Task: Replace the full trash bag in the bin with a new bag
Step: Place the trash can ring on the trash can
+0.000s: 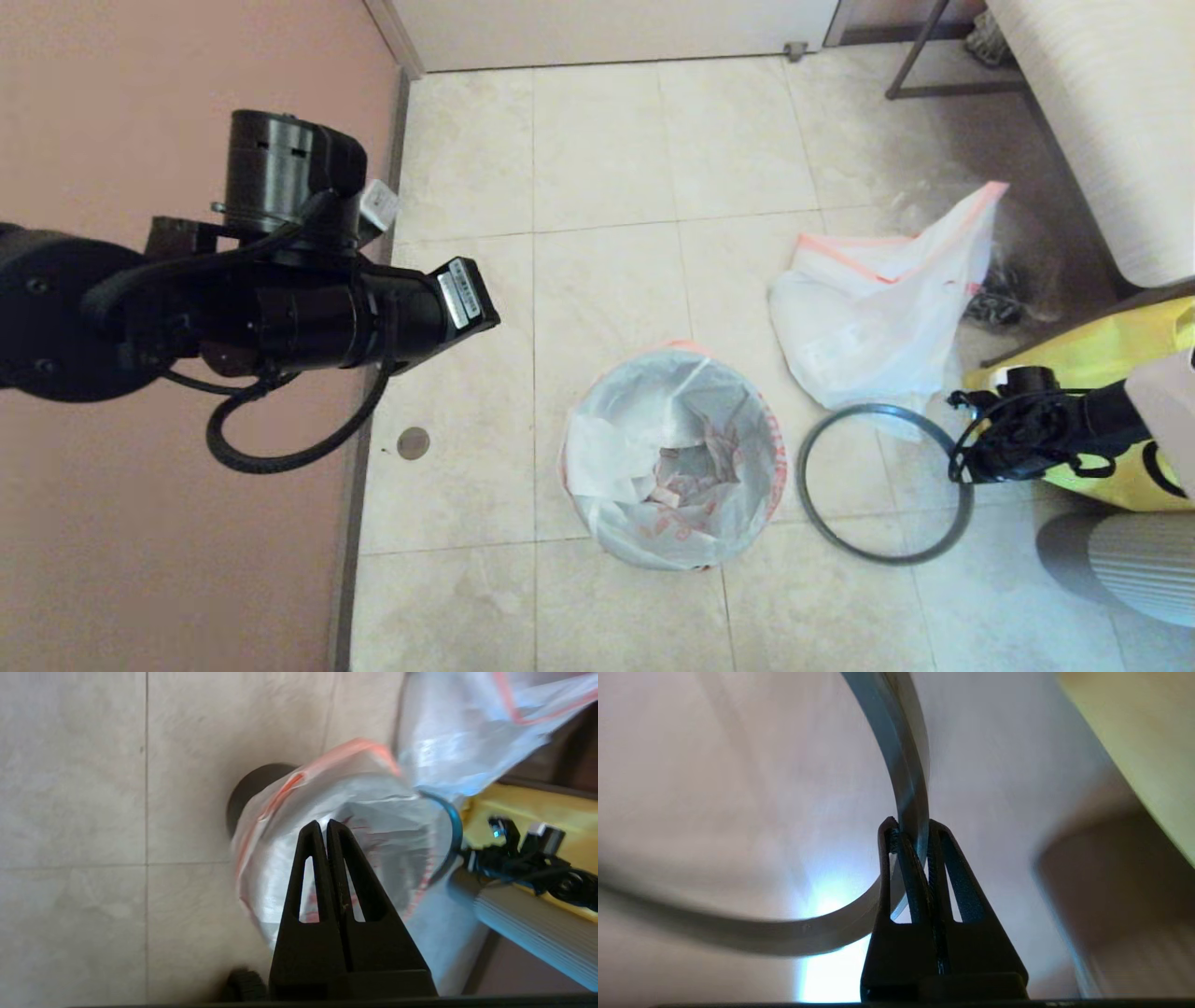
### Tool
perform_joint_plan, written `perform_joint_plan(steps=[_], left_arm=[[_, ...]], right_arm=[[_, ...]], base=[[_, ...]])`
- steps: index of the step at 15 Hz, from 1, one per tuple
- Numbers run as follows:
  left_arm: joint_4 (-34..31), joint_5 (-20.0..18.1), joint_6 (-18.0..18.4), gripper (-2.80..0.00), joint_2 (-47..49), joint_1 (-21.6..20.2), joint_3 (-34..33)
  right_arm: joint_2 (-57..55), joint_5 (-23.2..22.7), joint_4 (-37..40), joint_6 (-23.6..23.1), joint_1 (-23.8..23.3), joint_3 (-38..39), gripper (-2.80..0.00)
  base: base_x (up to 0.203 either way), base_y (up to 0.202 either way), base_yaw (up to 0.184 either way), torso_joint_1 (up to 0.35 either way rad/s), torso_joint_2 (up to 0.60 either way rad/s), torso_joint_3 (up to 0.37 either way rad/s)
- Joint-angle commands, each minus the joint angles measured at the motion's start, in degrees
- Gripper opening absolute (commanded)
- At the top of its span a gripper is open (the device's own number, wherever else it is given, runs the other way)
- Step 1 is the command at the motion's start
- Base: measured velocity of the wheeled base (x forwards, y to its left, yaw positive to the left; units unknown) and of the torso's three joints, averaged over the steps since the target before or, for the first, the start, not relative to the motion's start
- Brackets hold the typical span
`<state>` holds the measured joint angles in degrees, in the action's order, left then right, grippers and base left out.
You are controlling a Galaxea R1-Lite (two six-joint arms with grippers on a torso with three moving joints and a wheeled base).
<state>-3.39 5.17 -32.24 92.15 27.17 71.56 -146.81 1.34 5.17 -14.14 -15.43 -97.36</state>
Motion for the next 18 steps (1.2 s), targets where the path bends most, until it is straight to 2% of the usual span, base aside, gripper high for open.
perform_joint_plan(steps=[1, 4, 6, 8, 11, 15, 17, 18], left_arm=[[-0.39, -0.05, -0.27, -2.80, -3.39, 0.28, 0.24], [-3.71, -0.23, -0.29, -2.80, -6.50, 2.54, 0.95], [-8.28, -0.64, -0.44, -2.80, -6.91, 4.07, 3.00], [-9.65, -0.76, -0.45, -2.80, -8.72, 4.20, 3.72], [-10.10, -0.77, -0.45, -2.80, -10.75, 5.48, 3.86], [-12.43, -0.69, -0.45, -2.80, -12.34, 6.75, 4.82], [-12.57, -0.76, -0.45, -2.80, -12.47, 7.00, 4.69], [-12.78, -0.69, -0.45, -2.80, -12.61, 7.63, 4.55]], right_arm=[[12.13, 0.03, -0.26, 0.12, 0.15, 8.76, -2.80], [27.45, 0.15, -2.57, 0.44, 0.13, 23.47, -2.80], [37.51, 0.17, -3.26, 0.54, -0.20, 29.69, -2.80], [47.21, 0.16, -2.58, 0.60, -0.56, 33.67, -2.80], [59.88, 0.18, 3.54, 0.11, -0.95, 35.03, -2.80], [71.57, -0.18, 12.44, -3.26, -2.28, 34.26, -2.80], [71.43, -1.62, 17.07, -3.53, -0.67, 31.39, -2.80], [70.02, -2.63, 17.88, -2.94, 1.92, 29.99, -2.80]], base=[[0.000, 0.000, 0.000, 0.000, 0.00, 0.000], [0.000, 0.000, 0.000, 0.000, 0.00, 0.000], [0.000, 0.000, 0.000, 0.000, 0.00, 0.000], [0.000, 0.000, 0.000, 0.000, 0.00, 0.000], [0.000, 0.000, 0.000, 0.000, 0.00, 0.000], [0.000, 0.000, 0.000, 0.000, 0.00, 0.000], [0.000, 0.000, 0.000, 0.000, 0.00, 0.000], [0.000, 0.000, 0.000, 0.000, 0.00, 0.000]])
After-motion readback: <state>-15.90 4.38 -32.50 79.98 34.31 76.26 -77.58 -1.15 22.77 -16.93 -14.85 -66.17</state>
